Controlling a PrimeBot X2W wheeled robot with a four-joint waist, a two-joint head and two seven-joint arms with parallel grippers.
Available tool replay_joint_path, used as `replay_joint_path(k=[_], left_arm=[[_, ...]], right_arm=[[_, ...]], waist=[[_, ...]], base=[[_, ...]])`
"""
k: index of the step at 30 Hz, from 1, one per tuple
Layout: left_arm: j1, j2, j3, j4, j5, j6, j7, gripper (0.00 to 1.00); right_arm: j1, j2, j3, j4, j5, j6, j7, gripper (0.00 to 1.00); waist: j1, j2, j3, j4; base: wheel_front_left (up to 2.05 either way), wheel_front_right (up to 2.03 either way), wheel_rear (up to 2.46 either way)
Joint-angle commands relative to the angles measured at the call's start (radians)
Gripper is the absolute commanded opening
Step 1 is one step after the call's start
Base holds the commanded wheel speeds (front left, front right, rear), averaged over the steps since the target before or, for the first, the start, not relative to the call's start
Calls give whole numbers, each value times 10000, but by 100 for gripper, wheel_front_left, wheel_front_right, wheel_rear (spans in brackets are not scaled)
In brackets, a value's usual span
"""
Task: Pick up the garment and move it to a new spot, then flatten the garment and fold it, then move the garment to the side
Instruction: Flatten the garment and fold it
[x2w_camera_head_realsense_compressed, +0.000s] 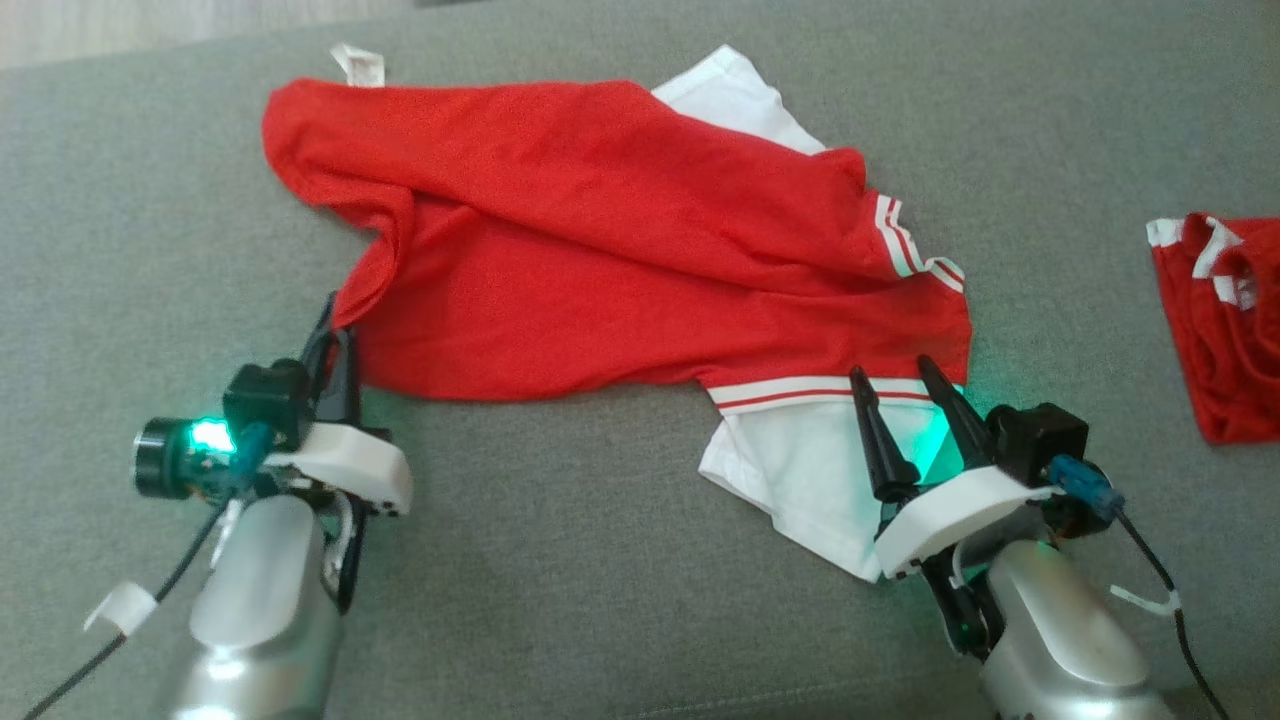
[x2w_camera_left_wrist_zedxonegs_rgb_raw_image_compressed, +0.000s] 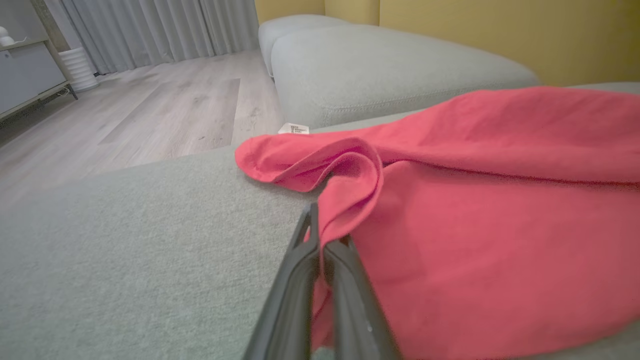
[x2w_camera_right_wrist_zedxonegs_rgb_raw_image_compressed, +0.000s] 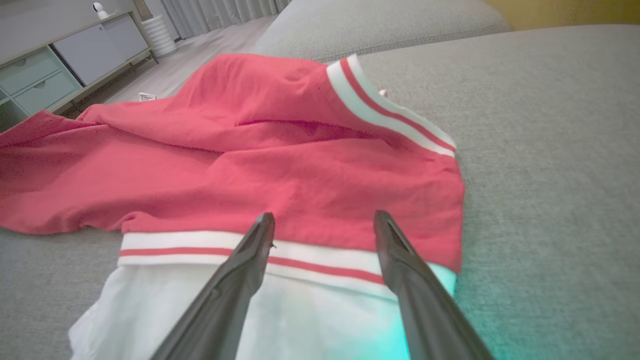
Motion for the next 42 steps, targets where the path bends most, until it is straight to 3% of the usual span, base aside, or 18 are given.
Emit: replay_joint_path(k=[1,11,22,28,39,40,41,42], left_arm=[[72,151,297,-539,-73,-91,-51,0],[1161,-307,327,-3057,-609,-975,-51,0],[2258,-565,-602,-4123,-1367,-1165,-51,0],[2102,-644,-662,-3567,-1977,-1174,-51,0],[916,-583,718,-1160,-2338,-932,-51,0],[743,-550,828,-871,-2338,-887,-51,9],[571,-499,894,-613,-2275,-819,-51,41],[421,-480,965,-290,-2245,-729,-51,94]], right_arm=[[163,99,249,-199,109,-7,-63,100],[521,99,300,-264,403,-7,-63,100],[632,99,288,-272,492,-7,-63,100],[526,99,410,-242,413,-7,-63,100],[331,99,279,-80,58,-7,-63,100],[319,99,292,-72,42,-7,-63,100],[308,99,294,-57,26,-7,-63,100],[303,99,289,-40,17,-7,-63,100]], waist=[[0,0,-232,76],[0,0,-923,652],[0,0,-1072,1464],[0,0,-829,1455],[0,0,-539,865],[0,0,-506,818],[0,0,-483,788],[0,0,-467,767]], base=[[0,0,0],[0,0,0],[0,0,0],[0,0,0],[0,0,0],[0,0,0],[0,0,0],[0,0,0]])
